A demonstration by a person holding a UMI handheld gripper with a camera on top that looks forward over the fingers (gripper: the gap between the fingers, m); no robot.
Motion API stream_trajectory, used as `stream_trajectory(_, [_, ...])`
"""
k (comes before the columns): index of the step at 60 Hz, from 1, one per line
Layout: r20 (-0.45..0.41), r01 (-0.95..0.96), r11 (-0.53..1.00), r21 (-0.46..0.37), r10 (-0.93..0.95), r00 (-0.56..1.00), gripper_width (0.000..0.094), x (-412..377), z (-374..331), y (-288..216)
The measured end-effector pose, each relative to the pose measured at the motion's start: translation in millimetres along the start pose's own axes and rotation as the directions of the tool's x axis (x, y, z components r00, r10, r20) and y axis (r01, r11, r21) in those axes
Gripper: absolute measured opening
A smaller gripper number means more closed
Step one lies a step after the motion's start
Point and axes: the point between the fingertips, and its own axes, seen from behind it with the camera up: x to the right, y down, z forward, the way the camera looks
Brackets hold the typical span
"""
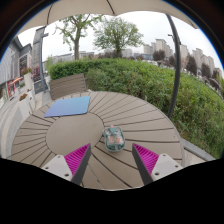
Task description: Arrange mouse
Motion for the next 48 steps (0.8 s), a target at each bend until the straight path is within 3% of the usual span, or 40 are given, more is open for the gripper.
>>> stream_trajectory(13, [0.024,0.006,0.999,-0.054,-0.004,1.000,0.0857,5.0,53.1,-2.5])
stream_trajectory(42, [0.050,0.054,0.996,-0.066,-0.050,0.997,0.0835,1.3,70.0,-4.6])
stream_trajectory(43, [0.050,0.051,0.996,-0.069,-0.048,0.998,0.0812,1.5,70.2,-4.6])
stream_trajectory(44, [0.048,0.051,0.996,-0.073,-0.047,0.998,0.0729,0.7,69.9,-4.3])
stream_trajectory(46, [0.048,0.068,0.996,-0.065,-0.065,0.997,0.0390,2.6,70.6,-9.0])
stream_trajectory(48, [0.020,0.063,0.996,-0.064,-0.062,0.998,0.0386,9.1,69.9,-12.7])
